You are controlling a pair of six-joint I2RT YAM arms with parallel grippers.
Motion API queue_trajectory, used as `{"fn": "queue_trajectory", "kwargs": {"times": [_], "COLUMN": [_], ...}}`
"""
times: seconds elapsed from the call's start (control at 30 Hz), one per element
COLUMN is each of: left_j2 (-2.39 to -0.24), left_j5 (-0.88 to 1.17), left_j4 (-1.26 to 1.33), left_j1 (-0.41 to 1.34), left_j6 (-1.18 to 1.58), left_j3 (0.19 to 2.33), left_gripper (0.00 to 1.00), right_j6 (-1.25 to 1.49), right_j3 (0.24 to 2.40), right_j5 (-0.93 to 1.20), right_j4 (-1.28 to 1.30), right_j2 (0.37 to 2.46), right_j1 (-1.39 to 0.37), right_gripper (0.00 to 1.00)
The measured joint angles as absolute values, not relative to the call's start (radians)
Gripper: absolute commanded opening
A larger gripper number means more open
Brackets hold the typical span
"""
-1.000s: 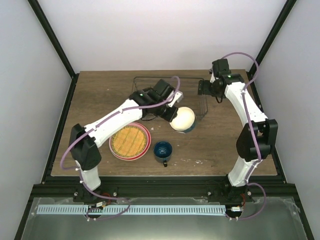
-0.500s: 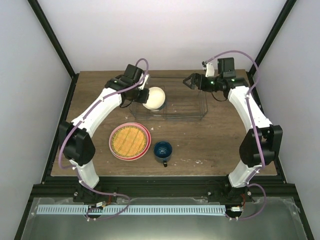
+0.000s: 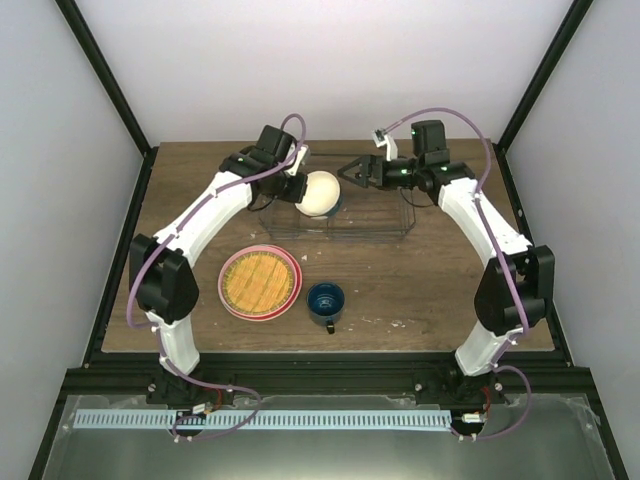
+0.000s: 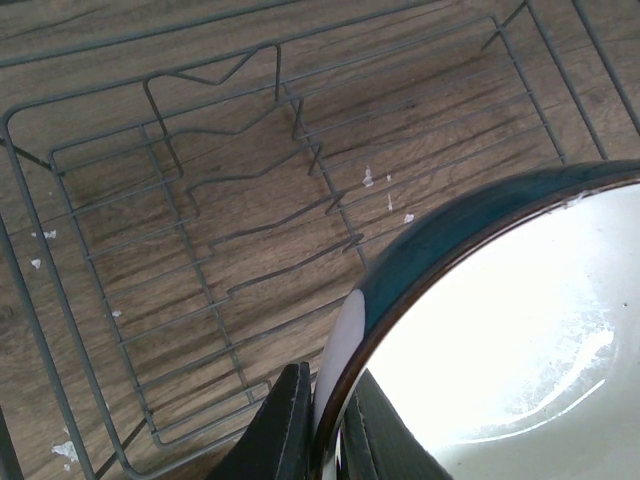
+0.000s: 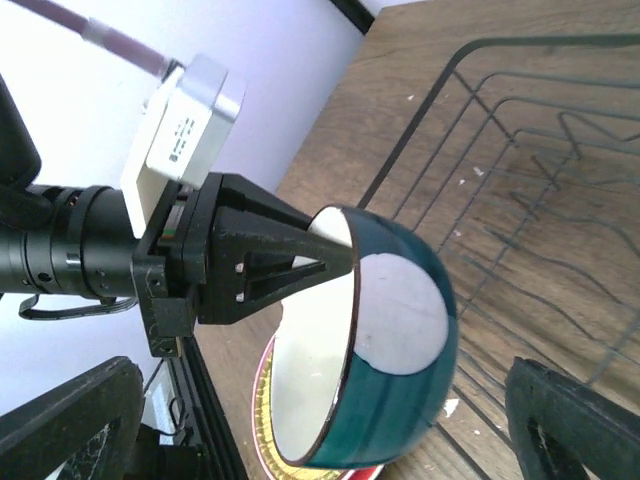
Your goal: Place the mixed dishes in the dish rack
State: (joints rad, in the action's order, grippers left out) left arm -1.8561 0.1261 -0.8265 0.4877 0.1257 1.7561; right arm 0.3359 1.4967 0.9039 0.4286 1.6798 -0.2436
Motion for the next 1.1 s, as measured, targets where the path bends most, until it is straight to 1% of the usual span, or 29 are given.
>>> {"fn": "queue_trajectory", "kwargs": {"times": [0.4,0.83,1.0,1.1], "left_j2": [-1.856,-1.856,-1.856,-1.856], "left_j5": [0.135,0.159,0.163,0.163], "left_j4": [-0.823,-0.804,-0.799,-0.798], "left_j1": [0.488,0.488,0.491,0.492], "left_j6": [0.127,0.141,0.147,0.149], "left_j3": [1.78,1.78,1.78,1.78], "left_gripper": [0.0,0.0,0.0,0.0], "right_j6": [0.337,0.399,0.42,0.429], "right_j3": [1.483,1.404,1.401,1.401], "right_j5": [0.91,0.982,0.995,0.997], "right_j4": [0.43,0.305,0.26,0.237], "right_j2": [1.768,1.8,1.81,1.81], "right_j1": [-0.273,-0.326,-0.342,-0.346], "right_gripper": [1.0,0.99,0.88,0.84]}}
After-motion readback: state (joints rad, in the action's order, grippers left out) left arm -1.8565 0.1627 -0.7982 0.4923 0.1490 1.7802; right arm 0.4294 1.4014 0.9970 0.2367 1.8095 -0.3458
